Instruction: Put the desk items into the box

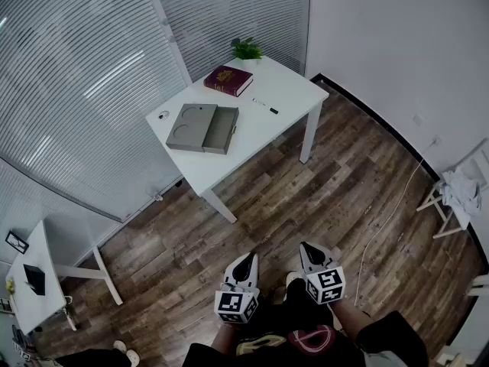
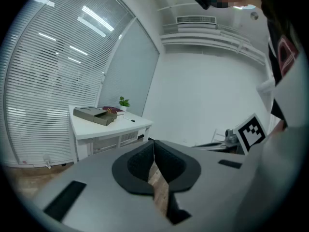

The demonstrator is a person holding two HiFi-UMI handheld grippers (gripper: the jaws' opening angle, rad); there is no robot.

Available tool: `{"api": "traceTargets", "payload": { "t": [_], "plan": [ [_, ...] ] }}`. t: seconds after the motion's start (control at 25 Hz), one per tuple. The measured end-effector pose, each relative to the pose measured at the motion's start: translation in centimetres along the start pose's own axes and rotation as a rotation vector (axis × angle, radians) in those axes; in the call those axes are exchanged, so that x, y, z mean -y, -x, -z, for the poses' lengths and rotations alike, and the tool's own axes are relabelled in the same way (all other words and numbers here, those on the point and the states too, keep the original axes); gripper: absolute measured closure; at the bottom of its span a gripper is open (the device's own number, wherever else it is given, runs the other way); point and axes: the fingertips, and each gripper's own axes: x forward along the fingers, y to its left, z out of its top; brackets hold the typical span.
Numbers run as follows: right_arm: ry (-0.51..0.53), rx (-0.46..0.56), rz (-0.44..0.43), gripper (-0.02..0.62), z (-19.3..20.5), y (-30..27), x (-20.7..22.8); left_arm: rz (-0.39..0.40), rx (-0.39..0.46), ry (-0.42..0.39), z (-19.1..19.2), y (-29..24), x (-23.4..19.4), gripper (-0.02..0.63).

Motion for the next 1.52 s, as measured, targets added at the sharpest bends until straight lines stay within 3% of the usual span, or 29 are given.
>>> {"api": "traceTargets", "payload": {
  "t": [0.32,0.64,0.88,1.16,1.52],
  "plan": [
    [0.069,0.052,0.05,0.586,-0.6,-0.3,-4.2,0.054,0.046,0.019,0.2,2.4,-2.0,0.588],
    [-0.029,0.124,0.176,0.584,-2.4,-0.9,-3.9,0.136,0.068,-0.009,-1.9,2.6,-4.4,0.588],
    [-0.037,0.124,0.199,0.583,-2.4,-2.0,-5.5,0.179,0.054,-0.019,-1.9,2.6,-5.9,0.588],
    [-0.014,0.14,0.177,0.583,-3.5,-4.3,-4.7,0.162,0.067,-0.026,-2.6,0.3,-7.0,0.588],
    [0.016,0.135,0.135,0.584,-7.2,-10.1,-0.1,0.043,0.058,0.008,-4.7,-5.4,-9.8,0.588]
  ]
}}
